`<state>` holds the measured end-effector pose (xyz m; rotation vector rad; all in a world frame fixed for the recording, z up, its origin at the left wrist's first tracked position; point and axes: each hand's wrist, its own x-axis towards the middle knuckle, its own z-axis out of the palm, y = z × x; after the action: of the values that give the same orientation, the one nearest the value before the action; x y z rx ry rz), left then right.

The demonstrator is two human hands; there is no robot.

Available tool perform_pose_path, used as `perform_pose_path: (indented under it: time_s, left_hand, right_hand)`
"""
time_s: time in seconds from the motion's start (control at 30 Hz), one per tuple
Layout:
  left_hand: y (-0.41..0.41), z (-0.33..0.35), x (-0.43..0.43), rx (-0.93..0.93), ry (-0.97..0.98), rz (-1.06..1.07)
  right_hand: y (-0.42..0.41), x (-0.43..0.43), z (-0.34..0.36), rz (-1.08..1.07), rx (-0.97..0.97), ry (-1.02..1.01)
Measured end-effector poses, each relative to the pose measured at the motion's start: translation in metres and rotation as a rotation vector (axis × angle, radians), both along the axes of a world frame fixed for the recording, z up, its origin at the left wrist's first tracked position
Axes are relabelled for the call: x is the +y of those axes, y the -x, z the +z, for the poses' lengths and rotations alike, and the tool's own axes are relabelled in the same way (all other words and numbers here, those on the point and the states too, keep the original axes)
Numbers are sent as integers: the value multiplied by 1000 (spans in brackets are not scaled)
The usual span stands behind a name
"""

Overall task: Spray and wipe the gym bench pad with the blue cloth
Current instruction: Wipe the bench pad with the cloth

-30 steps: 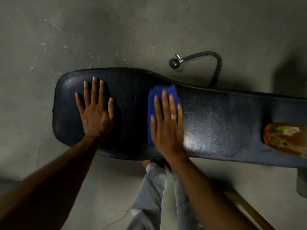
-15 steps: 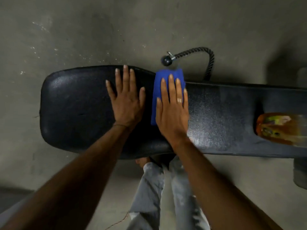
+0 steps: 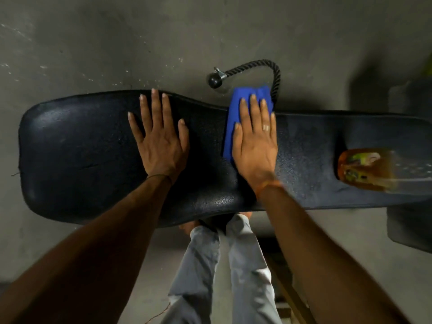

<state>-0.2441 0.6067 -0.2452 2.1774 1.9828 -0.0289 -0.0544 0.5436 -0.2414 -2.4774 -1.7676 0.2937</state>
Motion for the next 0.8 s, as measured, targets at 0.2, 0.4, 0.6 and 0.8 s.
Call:
perform_pose_path:
  time_s: [0.2,0.4,0.6,0.8]
  left_hand:
    - [0,4,-1,-19,11,7]
    - [-2,1,-1,-10,4,8]
    - [-3,2,-1,-26,-6,4]
    - [-3,0,-3,-8,-19,12]
  right_hand:
    - [20,-143,8,103,-69,155]
    - [-49,-20,0,-63,-1,11]
    - [-20,-60,4,-101,-15,55]
    - [17,-96,5,25,60,104]
